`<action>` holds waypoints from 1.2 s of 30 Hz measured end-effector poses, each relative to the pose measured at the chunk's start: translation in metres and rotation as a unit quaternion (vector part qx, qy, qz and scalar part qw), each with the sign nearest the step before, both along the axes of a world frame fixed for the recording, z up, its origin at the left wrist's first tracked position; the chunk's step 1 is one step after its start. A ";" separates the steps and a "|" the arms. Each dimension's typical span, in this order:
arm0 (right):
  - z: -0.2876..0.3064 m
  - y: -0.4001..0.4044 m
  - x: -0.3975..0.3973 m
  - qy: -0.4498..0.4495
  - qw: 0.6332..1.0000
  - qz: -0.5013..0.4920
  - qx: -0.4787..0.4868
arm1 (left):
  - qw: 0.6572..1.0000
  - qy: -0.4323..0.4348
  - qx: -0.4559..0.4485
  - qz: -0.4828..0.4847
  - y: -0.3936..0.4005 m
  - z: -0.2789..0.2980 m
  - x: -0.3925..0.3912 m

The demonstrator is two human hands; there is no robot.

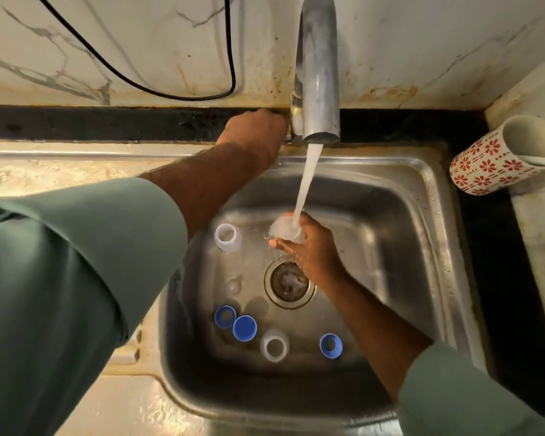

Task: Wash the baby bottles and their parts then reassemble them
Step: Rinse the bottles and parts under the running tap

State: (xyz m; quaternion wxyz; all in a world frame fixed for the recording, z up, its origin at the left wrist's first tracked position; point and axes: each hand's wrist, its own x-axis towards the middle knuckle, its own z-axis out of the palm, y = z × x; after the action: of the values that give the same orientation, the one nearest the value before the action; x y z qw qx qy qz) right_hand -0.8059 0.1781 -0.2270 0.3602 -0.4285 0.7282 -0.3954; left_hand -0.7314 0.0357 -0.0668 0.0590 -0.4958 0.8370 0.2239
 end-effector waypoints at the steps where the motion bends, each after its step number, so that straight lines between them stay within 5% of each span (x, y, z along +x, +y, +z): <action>1: 0.003 0.001 -0.001 -0.001 1.000 -0.003 -0.003 | 1.000 -0.001 -0.011 0.002 -0.001 -0.002 -0.001; 36: 0.012 0.000 -0.009 -0.036 0.997 0.037 0.059 | 0.999 0.016 -0.023 0.035 0.001 -0.007 -0.003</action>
State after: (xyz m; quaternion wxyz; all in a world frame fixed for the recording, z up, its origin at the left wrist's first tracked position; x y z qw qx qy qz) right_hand -0.8146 0.1784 -0.2153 0.4250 -0.4184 0.7207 -0.3535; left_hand -0.7343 0.0367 -0.0734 0.0267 -0.5228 0.8245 0.2146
